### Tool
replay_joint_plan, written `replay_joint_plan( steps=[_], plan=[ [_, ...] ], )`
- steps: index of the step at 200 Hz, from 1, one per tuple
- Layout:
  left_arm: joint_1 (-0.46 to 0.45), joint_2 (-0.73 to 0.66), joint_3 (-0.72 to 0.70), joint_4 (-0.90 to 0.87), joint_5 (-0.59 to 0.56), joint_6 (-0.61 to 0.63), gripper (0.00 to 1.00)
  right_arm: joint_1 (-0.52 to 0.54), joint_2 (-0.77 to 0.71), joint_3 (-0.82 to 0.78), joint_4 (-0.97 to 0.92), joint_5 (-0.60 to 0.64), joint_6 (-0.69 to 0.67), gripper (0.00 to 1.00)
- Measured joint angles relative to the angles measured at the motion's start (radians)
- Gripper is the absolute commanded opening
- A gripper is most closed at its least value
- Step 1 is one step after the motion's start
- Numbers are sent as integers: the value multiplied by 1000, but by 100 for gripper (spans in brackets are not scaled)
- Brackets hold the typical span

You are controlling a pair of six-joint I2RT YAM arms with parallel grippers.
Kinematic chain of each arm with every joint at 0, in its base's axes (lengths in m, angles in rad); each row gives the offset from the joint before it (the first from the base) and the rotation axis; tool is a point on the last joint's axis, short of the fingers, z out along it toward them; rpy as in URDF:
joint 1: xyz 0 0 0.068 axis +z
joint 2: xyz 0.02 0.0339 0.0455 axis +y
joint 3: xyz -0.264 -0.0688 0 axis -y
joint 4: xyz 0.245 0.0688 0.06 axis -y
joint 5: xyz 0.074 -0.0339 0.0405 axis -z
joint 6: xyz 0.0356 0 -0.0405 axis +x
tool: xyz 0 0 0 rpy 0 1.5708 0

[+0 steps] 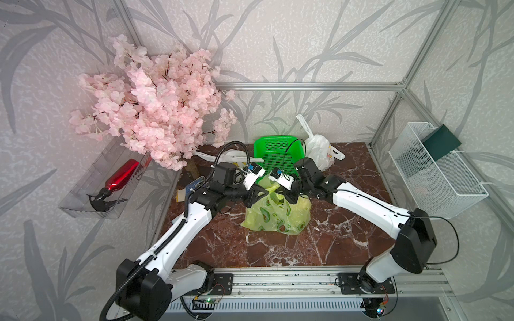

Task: Place the pears into plastic bags & tie knots
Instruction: Tie the plastic bag at the center of the board.

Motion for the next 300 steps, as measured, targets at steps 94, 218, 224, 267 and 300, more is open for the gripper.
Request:
replay_joint_plan(
  steps=[94,218,224,267,300],
  plan=[
    [-130,-137,-172,177,153,-203,25,136,-98,-485,1120,283,5,0],
    [94,-22,9,279,51,-251,28,37,28,-582,1669,46,511,0],
    [89,-6,-9,305,61,-261,26,37,31,-582,1670,45,520,0],
    [-4,-29,-229,476,86,-365,29,18,41,-576,1678,37,624,0],
    [-87,-5,-253,522,49,-390,30,6,58,-566,1681,-2,726,1]
  ],
)
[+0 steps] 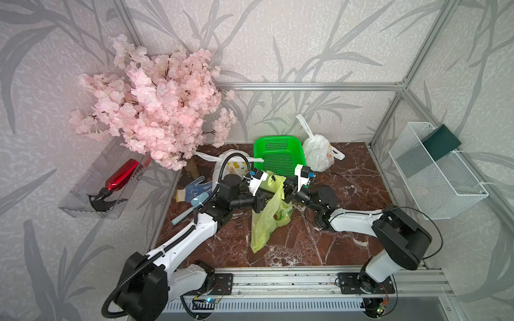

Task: Place the pears into plastic bags & tie knots
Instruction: Tie the plastic bag at the center of the board.

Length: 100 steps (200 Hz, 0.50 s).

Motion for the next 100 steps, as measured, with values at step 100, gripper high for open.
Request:
replay_joint_plan(
  steps=[100],
  plan=[
    [105,-170,208,-345,-181,118,36,-26,36,27,11,-140,127,0]
  ],
)
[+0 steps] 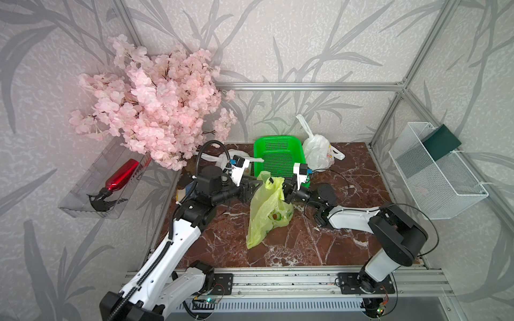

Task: Place the pears into plastic bags & tie knots
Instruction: Tie the plastic bag at the center of the board.

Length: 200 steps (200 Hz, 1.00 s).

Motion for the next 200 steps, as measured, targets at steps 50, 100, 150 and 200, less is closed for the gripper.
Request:
replay_joint_plan(
  steps=[50,100,150,200],
  plan=[
    [-2,126,16,-1,79,-31,34,0,8,7,4,-38,14,0],
    [-5,122,6,9,121,-43,34,0,24,26,5,-62,30,0],
    [-12,138,6,39,167,-60,21,0,32,32,7,-74,49,0],
    [-12,142,6,26,172,-40,0,-10,32,31,7,-71,82,18]
  ],
)
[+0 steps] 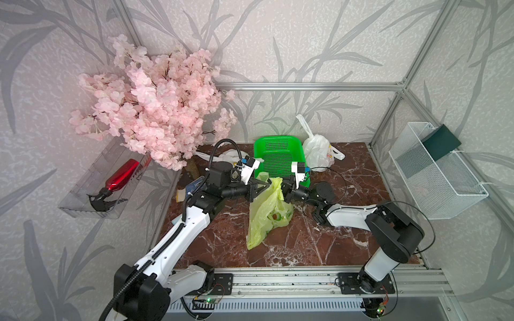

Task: Place the pears into plastic bags & tie knots
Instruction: Tie the plastic bag at the center of the board.

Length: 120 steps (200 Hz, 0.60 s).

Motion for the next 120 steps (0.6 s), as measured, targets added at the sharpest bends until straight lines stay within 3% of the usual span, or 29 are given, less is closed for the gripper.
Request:
replay_joint_plan(
  steps=[28,49,63,81,98,120],
  plan=[
    [19,-2,1,-38,-48,7,0,-35,-49,-64,-28,27,60,23],
    [42,-2,6,-82,-92,6,0,-66,-194,-131,-210,75,81,25],
    [51,-2,9,-100,-121,1,0,-74,-335,-117,-467,121,71,26],
    [58,0,22,-129,-150,-6,0,-59,-481,11,-890,189,25,27],
    [58,0,35,-140,-163,-14,0,-5,-534,168,-1197,269,-35,36],
    [58,2,40,-140,-165,-27,0,146,-519,391,-1540,404,-125,45]
  ],
)
